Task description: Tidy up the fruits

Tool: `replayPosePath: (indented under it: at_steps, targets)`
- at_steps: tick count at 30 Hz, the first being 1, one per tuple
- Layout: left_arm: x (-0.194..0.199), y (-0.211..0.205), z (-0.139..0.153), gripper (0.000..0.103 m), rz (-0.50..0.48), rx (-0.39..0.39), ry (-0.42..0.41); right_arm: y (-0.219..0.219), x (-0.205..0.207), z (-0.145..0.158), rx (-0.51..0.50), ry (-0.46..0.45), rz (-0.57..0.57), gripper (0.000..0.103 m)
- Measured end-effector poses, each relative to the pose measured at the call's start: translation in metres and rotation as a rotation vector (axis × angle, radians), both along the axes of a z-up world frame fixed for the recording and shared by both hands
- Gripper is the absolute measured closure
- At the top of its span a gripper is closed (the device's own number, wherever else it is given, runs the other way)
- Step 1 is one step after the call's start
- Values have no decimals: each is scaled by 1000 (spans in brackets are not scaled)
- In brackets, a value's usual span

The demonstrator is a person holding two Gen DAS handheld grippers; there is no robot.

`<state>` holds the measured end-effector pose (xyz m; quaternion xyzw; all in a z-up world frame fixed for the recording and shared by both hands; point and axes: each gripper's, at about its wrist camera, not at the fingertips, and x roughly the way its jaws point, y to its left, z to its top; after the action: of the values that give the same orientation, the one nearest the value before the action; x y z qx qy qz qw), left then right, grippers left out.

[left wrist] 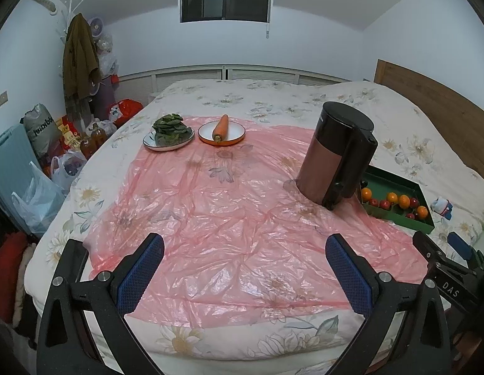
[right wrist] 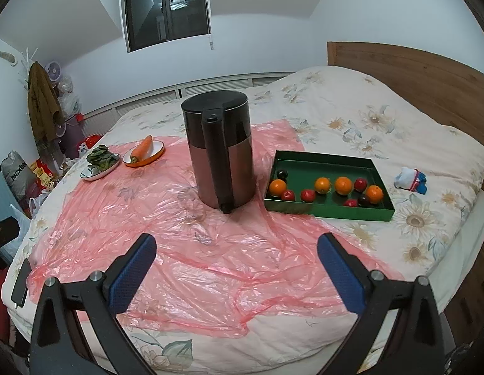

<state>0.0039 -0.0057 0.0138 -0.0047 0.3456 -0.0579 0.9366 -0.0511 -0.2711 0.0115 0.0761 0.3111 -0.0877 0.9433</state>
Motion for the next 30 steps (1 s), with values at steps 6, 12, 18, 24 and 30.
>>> replayPosePath:
  at_steps: [6,12,18,24,30]
  targets:
    - [0,-1,0,1,-1,6,-5,-1,1,1,-5,4,3,0]
    - [1,0,0,1,-2,0,4,0,1,1,-10,4,1,0]
    - [3,2,-2,1,-13,-8,14,1,1,0,-15,5,2,0]
    - [6,1,-6,1,-33,-14,28,0,1,-2,-14,14,1,0]
    - [2,-3,-3,1,-53,3,-8,-2,1,-5,-15,20,-4,0]
